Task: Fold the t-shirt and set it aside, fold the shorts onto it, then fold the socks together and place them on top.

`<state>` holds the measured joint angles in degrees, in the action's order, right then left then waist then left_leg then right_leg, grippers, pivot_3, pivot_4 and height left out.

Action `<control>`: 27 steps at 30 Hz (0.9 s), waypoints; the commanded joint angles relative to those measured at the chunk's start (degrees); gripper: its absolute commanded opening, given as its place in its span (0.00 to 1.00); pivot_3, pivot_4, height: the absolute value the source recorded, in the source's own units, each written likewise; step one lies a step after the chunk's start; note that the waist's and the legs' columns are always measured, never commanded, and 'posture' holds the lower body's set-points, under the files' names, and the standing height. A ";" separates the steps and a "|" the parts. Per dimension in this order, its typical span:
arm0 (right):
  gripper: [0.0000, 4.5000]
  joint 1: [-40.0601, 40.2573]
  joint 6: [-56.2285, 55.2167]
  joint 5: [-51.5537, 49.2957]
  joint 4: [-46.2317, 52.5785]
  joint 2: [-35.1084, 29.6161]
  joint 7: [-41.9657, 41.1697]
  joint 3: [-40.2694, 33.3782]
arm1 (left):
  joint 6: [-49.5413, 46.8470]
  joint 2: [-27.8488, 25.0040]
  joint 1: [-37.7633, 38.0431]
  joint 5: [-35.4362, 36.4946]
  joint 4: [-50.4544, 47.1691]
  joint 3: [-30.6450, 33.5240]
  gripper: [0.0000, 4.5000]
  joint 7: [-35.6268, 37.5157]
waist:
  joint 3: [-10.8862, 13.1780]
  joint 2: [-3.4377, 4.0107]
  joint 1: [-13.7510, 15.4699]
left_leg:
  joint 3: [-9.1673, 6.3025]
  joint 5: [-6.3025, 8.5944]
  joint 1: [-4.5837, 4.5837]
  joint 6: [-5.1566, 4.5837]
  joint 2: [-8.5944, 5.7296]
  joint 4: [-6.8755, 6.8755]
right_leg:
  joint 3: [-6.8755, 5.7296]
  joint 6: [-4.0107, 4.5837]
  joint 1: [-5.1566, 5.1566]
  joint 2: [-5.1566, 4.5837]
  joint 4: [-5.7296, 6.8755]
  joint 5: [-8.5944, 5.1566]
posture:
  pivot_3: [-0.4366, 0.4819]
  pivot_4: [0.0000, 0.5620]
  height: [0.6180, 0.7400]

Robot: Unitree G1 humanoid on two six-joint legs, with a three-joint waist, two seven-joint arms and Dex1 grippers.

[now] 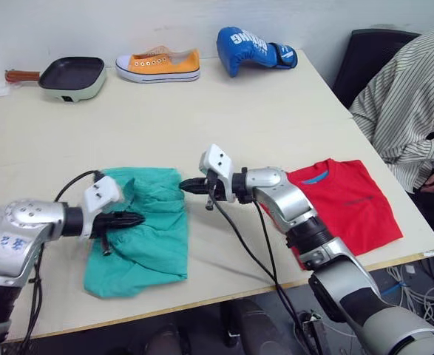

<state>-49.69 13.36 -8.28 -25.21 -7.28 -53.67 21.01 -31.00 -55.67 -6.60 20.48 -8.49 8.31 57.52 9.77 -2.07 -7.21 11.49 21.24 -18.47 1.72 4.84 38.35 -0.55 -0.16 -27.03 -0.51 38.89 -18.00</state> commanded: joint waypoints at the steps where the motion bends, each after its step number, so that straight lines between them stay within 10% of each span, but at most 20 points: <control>1: 0.00 -1.09 -4.11 1.84 -1.90 3.00 1.46 0.12 | 0.50 0.90 3.78 0.79 -1.65 4.66 0.00 -1.72 | 0.00 0.00 -0.01 | 0.00 0.00 0.00 0.00 0.00 -0.01 | 0.00 0.00 -0.02 0.00 0.01 0.00 | 0.48 0.27 1.00; 10: 0.00 -3.28 -13.48 7.97 -12.49 6.44 8.39 -1.54 | -0.09 2.14 8.22 1.62 -4.78 6.15 0.00 -2.27 | 0.00 0.01 -0.68 | 0.04 -0.01 0.04 0.01 -0.03 -0.05 | 0.01 0.01 0.00 -0.02 0.04 0.00 | 0.48 0.27 1.00; 17: 0.00 3.65 -5.90 -1.59 10.51 0.47 -4.97 -2.92 | -15.48 0.50 -4.99 21.49 -12.29 9.80 0.00 1.73 | -0.02 -0.02 -0.34 | -0.13 -0.01 -0.62 0.02 0.01 0.36 | -0.11 0.00 -0.46 -0.02 0.22 0.00 | 0.48 0.27 1.00; 27: 0.00 12.29 -8.89 5.72 13.39 0.83 -5.14 8.06 | 4.83 4.48 -21.97 -2.89 15.75 -13.14 0.00 2.71 | -0.03 -0.04 -0.84 | -0.08 -0.04 -0.59 0.07 -0.08 0.58 | -0.01 0.01 -0.55 0.06 0.54 -0.01 | 0.48 0.27 1.00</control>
<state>-37.34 6.22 -3.72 -12.53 -7.40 -59.69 27.89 -30.95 -51.13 -26.77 21.56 3.47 -3.53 59.51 9.74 -2.11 -8.06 11.43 21.20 -19.11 1.79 4.78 38.96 -0.56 -0.14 -27.62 -0.44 39.44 -18.01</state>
